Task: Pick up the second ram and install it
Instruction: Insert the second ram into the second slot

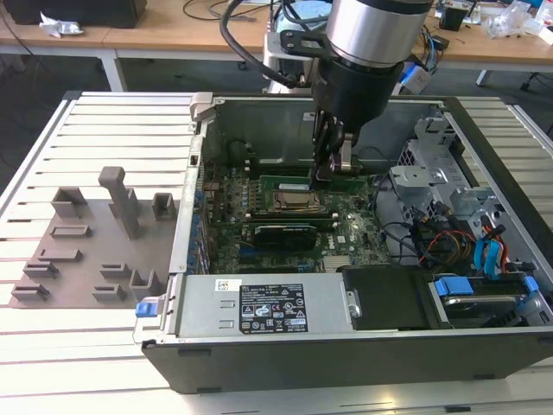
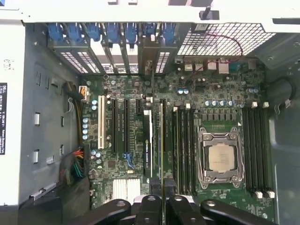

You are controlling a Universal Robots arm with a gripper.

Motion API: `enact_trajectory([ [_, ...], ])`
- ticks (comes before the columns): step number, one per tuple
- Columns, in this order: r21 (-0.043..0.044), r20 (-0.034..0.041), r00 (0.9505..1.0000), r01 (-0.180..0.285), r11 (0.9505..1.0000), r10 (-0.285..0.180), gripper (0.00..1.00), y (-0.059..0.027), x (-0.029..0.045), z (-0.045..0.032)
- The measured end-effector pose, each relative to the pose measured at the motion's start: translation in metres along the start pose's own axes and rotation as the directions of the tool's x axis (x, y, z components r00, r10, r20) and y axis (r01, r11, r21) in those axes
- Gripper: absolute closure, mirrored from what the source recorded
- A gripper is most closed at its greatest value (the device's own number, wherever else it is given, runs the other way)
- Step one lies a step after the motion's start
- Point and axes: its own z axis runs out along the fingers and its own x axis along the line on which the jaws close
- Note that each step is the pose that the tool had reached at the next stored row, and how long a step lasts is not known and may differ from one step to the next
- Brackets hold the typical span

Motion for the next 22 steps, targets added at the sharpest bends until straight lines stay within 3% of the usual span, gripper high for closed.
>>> enact_trajectory([
  [3,0.0000,0.0001,1.0000,0.000,1.0000,0.000,0.87,-0.0004,0.0002,0.0042],
  [6,0.0001,0.0002,1.0000,0.000,1.0000,0.000,0.87,-0.0013,0.0004,0.0137],
  [22,0.0001,0.0001,1.0000,0.000,1.0000,0.000,0.87,-0.0031,0.0011,0.0328],
])
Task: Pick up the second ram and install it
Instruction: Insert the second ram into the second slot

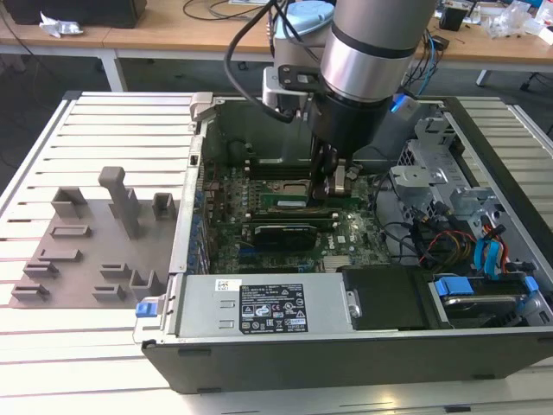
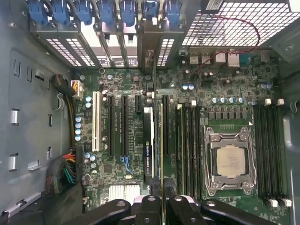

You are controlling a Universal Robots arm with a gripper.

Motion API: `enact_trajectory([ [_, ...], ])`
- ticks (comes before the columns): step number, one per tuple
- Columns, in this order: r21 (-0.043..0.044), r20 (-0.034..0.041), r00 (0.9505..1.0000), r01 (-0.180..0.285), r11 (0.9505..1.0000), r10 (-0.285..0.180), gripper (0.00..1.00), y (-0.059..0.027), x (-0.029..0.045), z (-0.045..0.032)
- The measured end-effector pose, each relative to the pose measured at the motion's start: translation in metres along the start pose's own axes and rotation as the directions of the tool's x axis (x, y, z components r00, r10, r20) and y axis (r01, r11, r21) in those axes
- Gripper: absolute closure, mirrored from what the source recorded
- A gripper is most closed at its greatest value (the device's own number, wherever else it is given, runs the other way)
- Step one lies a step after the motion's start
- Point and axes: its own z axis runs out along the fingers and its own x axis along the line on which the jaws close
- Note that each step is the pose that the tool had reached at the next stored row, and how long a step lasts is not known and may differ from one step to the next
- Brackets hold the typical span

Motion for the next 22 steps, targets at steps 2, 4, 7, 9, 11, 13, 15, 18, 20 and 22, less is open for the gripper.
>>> enact_trajectory([
  [2,0.0000,0.0002,1.0000,0.000,1.0000,0.000,0.87,-0.0002,0.0001,0.0027],
  [4,0.0000,0.0003,1.0000,0.000,1.0000,0.000,0.87,-0.0004,0.0002,0.0040],
  [7,0.0000,0.0002,1.0000,0.000,1.0000,0.000,0.87,-0.0006,0.0002,0.0065],
  [9,0.0000,0.0002,1.0000,0.000,1.0000,0.000,0.87,-0.0008,0.0003,0.0087],
  [11,-0.0001,0.0002,1.0000,0.000,1.0000,0.000,0.87,-0.0011,0.0004,0.0120],
  [13,0.0000,0.0003,1.0000,0.000,1.0000,0.000,0.87,-0.0015,0.0005,0.0158],
  [15,-0.0001,0.0002,1.0000,0.000,1.0000,0.000,0.87,-0.0018,0.0006,0.0189],
  [18,0.0000,0.0002,1.0000,0.000,1.0000,0.000,0.87,-0.0023,0.0005,0.0239],
  [20,0.0000,0.0003,1.0000,0.000,1.0000,0.000,0.87,-0.0025,0.0003,0.0271],
  [22,0.0000,0.0003,1.0000,0.000,1.0000,0.000,0.87,-0.0028,-0.0006,0.0299],
])
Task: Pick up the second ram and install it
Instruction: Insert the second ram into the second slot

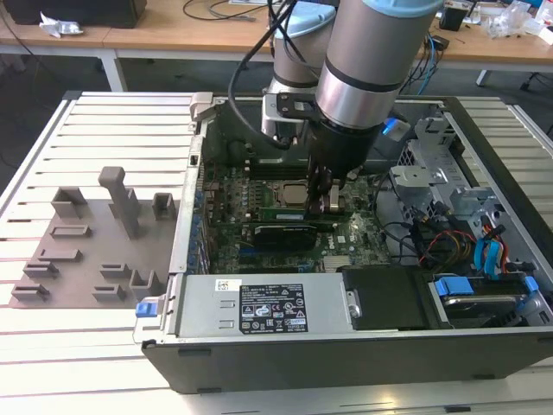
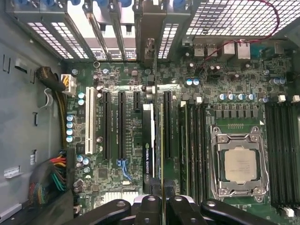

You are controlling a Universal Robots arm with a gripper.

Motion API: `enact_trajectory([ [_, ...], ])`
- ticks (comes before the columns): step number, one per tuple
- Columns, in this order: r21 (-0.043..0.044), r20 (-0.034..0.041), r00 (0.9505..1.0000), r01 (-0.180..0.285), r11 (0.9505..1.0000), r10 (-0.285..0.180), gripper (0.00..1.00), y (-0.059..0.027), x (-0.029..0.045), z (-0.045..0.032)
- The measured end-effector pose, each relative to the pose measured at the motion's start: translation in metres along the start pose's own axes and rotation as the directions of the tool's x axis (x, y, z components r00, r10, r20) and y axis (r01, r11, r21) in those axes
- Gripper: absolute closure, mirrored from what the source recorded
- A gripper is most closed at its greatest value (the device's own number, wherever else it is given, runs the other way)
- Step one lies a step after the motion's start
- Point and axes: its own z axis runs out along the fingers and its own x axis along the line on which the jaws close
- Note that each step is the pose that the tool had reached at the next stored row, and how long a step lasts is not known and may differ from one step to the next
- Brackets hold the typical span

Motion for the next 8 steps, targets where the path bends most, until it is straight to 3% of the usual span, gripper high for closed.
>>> enact_trajectory([
  [2,0.0001,0.0005,1.0000,0.000,1.0000,0.000,0.87,0.0002,-0.0023,0.0016],
  [5,-0.0001,0.0050,1.0000,0.000,1.0000,0.000,0.87,0.0004,-0.0117,0.0023],
  [8,-0.0005,0.0212,0.9998,0.002,1.0000,-0.002,0.87,0.0003,-0.0163,0.0036],
])
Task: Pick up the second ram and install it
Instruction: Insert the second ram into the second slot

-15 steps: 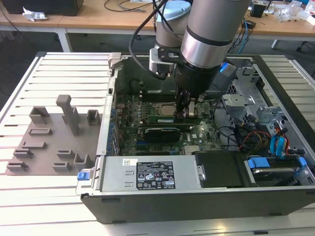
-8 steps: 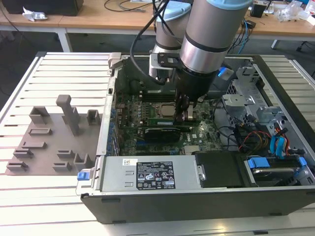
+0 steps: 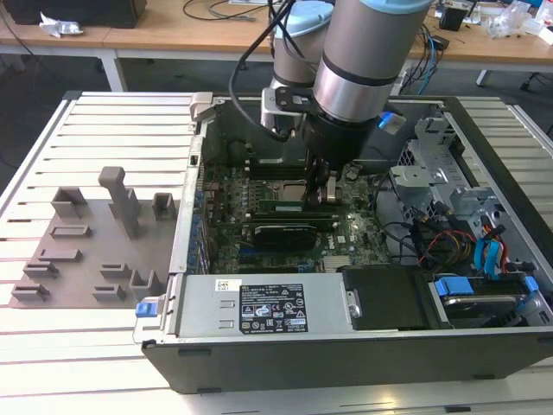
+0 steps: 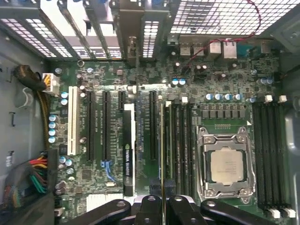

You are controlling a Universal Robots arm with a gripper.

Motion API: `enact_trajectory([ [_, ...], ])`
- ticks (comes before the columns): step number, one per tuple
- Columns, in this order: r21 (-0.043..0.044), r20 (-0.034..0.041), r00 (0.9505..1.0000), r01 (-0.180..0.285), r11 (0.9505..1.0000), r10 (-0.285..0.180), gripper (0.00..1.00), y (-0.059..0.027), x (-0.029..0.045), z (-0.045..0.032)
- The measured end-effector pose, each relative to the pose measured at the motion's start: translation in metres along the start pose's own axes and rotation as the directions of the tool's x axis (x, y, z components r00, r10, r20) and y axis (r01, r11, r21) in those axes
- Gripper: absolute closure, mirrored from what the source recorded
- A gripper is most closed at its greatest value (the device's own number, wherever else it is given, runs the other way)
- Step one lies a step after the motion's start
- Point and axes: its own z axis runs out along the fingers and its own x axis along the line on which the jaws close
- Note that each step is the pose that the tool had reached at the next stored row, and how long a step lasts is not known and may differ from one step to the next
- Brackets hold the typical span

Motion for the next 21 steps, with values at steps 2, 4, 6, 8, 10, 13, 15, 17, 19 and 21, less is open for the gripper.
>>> enact_trajectory([
  [2,-0.0002,0.0137,0.9999,0.001,1.0000,-0.001,0.87,-0.0001,-0.0037,0.0037],
  [4,-0.0003,0.0139,0.9999,0.001,1.0000,-0.001,0.87,-0.0003,-0.0071,0.0069],
  [6,-0.0002,0.0142,0.9999,0.001,1.0000,-0.001,0.87,0.0006,-0.0157,0.0133],
  [8,-0.0003,0.0140,0.9999,0.001,1.0000,-0.001,0.87,0.0011,-0.0166,0.0205],
  [10,-0.0003,0.0138,0.9999,0.001,1.0000,-0.001,0.87,0.0016,-0.0193,0.0266],
  [13,-0.0003,0.0139,0.9999,0.001,1.0000,-0.001,0.87,0.0032,-0.0250,0.0369],
  [15,-0.0003,0.0141,0.9999,0.001,1.0000,-0.001,0.87,0.0027,-0.0267,0.0442],
  [17,-0.0003,0.0140,0.9999,0.001,1.0000,-0.001,0.87,0.0026,-0.0270,0.0471],
  [19,-0.0003,0.0142,0.9999,0.001,1.0000,-0.001,0.87,0.0026,-0.0294,0.0507],
  [21,-0.0003,0.0141,0.9999,0.001,1.0000,-0.001,0.87,0.0032,-0.0298,0.0523],
])
